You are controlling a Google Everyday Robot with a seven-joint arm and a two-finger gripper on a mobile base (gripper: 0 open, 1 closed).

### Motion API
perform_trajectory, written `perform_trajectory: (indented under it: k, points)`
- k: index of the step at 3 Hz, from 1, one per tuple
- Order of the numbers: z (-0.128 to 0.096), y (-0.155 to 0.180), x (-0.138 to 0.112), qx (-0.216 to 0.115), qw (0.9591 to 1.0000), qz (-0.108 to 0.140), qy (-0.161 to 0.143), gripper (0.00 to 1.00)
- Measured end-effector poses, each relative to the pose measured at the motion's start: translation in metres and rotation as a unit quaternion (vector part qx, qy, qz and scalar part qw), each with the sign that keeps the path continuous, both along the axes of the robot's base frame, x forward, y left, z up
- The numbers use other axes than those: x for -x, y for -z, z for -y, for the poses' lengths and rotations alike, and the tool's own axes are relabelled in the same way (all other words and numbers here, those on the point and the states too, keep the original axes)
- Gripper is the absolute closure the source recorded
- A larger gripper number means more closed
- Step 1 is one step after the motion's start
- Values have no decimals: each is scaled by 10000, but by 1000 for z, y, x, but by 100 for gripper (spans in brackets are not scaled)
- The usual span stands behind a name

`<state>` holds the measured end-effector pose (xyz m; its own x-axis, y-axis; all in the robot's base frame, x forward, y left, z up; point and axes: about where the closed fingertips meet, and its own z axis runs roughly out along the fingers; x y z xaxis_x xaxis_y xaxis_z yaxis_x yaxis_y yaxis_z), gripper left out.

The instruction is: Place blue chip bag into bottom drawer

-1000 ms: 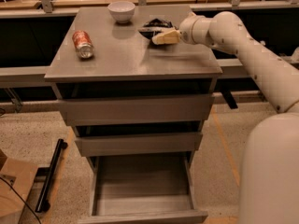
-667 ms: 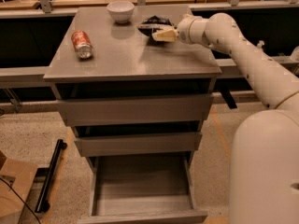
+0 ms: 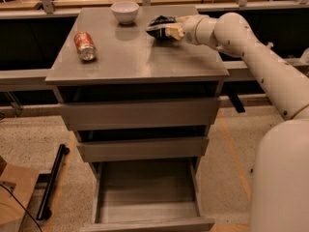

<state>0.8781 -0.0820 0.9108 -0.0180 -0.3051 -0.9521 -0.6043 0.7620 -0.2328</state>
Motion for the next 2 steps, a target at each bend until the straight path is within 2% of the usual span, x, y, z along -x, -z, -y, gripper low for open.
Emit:
perform_trajectory:
  k: [1, 2]
  points:
    - [-11, -17, 25, -69, 9995, 203, -217, 88]
    - [-21, -26, 49, -130, 9988, 255, -395, 100]
